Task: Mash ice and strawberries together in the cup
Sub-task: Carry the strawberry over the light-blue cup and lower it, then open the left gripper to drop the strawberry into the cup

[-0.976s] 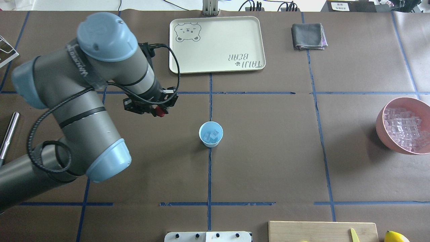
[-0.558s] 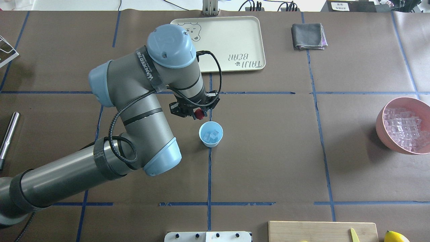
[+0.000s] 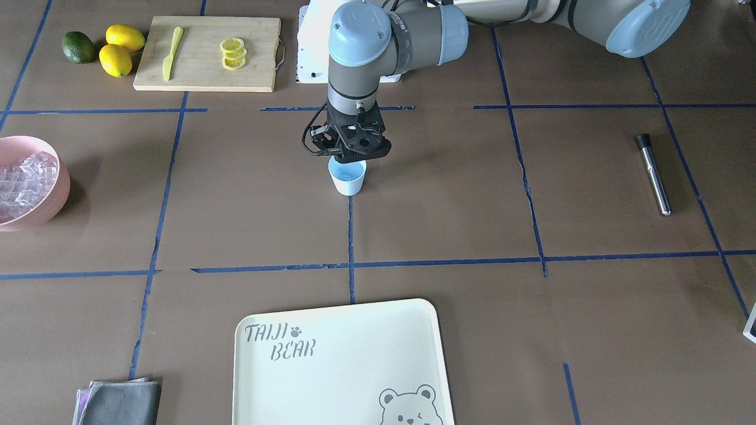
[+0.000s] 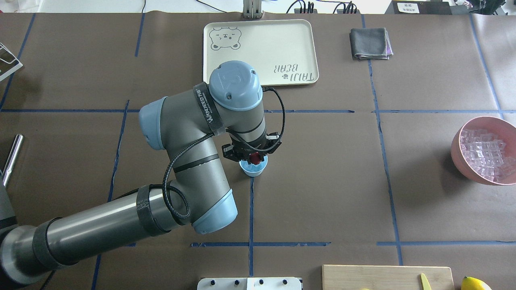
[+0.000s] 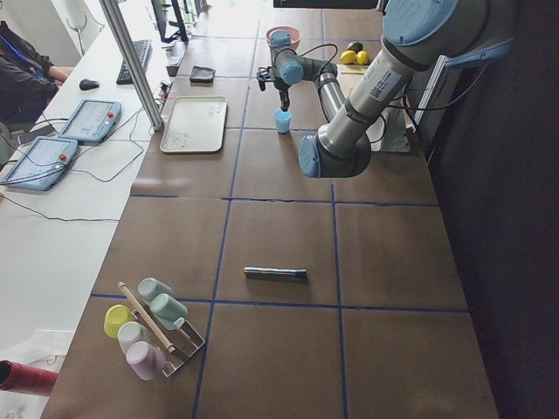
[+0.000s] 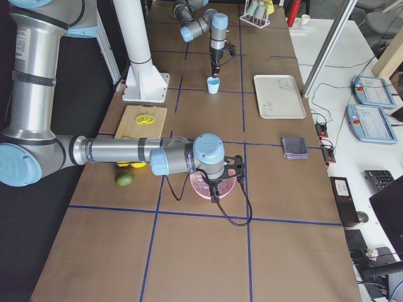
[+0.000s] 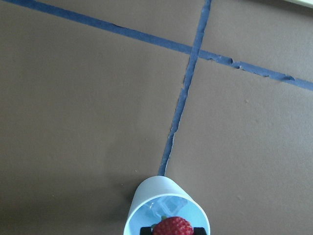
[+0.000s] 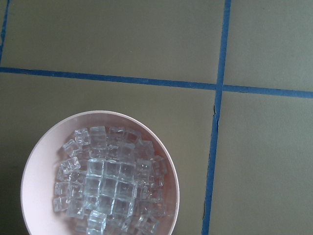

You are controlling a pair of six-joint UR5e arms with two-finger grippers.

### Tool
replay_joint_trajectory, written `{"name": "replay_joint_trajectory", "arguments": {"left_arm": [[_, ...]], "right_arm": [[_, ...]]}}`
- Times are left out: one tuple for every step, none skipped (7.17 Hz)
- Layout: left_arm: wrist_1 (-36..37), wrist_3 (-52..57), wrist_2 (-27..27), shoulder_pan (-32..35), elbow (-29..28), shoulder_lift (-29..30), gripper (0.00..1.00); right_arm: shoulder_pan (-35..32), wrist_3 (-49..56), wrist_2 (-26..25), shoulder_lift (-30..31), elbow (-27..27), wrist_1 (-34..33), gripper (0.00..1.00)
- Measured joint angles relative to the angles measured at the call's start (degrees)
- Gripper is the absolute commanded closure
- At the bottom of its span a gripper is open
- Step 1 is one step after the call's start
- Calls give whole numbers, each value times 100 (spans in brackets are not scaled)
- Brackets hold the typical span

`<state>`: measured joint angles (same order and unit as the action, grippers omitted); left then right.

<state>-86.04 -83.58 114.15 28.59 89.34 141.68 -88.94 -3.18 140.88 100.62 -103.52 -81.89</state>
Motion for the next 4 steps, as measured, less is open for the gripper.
{"name": "replay_joint_trajectory", "arguments": {"left_arm": [[1,2,-27,-47,-1,-4,100],[7,9,-38,-53,1,-18,100],[12,25,-45,-29,-3,-35,99],[15,43,-49,4,-13,-50,97]], "right_arm": [[0,-2,0,0,-1,2,0],[0,-1,0,0,-1,0,0],[0,-1,0,-4,-1,-1,0],[0,-4,1,-8,-1,-2,0]]}}
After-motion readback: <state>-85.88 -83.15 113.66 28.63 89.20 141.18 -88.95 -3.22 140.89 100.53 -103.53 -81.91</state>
